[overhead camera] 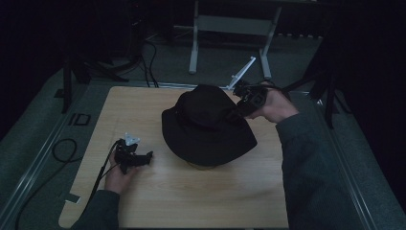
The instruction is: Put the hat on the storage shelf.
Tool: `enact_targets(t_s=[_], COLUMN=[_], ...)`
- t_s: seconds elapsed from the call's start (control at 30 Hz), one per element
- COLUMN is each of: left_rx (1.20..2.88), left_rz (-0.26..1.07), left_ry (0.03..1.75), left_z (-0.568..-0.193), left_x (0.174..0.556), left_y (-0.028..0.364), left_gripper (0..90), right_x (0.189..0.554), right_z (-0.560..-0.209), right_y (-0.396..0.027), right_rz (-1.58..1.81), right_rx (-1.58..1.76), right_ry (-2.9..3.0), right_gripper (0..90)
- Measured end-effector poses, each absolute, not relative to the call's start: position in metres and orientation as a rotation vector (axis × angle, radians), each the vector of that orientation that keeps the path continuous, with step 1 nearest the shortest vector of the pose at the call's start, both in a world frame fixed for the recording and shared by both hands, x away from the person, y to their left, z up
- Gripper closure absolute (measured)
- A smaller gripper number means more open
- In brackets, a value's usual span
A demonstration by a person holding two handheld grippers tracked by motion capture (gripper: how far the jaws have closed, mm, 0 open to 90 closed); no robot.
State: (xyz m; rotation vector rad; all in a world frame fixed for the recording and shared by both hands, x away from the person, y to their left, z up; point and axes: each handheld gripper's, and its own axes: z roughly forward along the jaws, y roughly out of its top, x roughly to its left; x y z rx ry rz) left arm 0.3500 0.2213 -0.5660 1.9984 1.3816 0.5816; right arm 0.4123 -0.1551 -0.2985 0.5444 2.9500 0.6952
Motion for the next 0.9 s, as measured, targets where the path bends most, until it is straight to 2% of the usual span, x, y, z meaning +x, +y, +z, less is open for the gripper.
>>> enact_targets(t_s=[0.4, 0.63, 0.83, 0.9], left_rx=[1.999, 1.998, 1.998, 1.998], left_rz=[0.581, 0.581, 0.581, 0.581], left_ry=[1.382, 1.382, 1.382, 1.382], left_z=[-0.566, -0.566, -0.566, -0.566], left_x=[0.350, 0.350, 0.350, 0.350], left_y=[0.221, 0.221, 0.221, 0.221], left_gripper=[14.3, 14.2, 14.3, 14.3], right_x=[0.412, 0.414, 0.415, 0.416], right_z=[-0.303, -0.309, -0.312, -0.312], right_y=[-0.151, -0.148, -0.147, -0.147], right_rz=[0.704, 0.673, 0.651, 0.647], right_rx=[0.531, 0.559, 0.572, 0.583], right_ry=[2.956, 2.959, 2.959, 2.954], right_gripper=[67.9, 53.7, 49.1, 44.7])
